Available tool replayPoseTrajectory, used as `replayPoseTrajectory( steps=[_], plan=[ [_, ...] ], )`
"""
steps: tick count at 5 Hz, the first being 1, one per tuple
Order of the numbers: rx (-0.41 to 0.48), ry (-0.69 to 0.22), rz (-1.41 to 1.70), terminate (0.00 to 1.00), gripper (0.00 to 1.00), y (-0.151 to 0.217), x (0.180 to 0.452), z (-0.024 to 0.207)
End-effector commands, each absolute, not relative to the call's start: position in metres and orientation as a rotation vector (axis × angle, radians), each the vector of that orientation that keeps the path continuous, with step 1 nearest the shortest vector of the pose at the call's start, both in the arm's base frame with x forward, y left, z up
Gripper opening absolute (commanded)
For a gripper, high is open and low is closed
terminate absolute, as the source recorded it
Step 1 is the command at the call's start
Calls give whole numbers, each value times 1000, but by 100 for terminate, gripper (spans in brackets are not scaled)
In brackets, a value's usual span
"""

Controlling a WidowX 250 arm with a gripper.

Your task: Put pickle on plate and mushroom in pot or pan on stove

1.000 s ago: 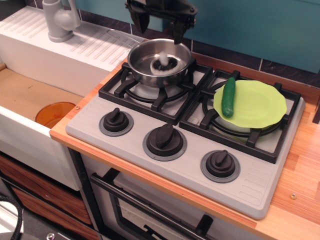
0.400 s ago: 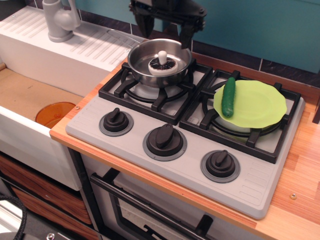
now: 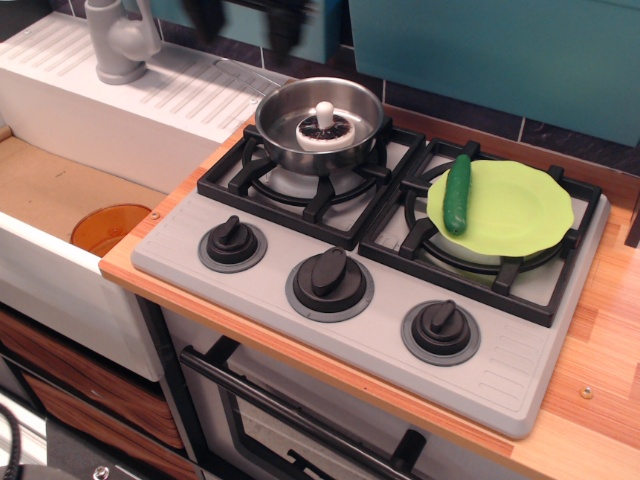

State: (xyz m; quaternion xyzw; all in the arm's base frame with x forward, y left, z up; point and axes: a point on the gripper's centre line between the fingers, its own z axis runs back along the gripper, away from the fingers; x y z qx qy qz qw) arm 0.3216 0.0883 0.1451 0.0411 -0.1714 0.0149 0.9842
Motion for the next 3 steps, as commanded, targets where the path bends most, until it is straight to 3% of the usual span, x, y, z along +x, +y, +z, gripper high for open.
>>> replayPoseTrajectory(
  steps=[1,2,3],
  plan=[
    [60,-425,14,0,100,118,315,161],
    [82,-401,64,0,100,116,312,156],
    [68,-400,89,100,100,110,311,151]
  ],
)
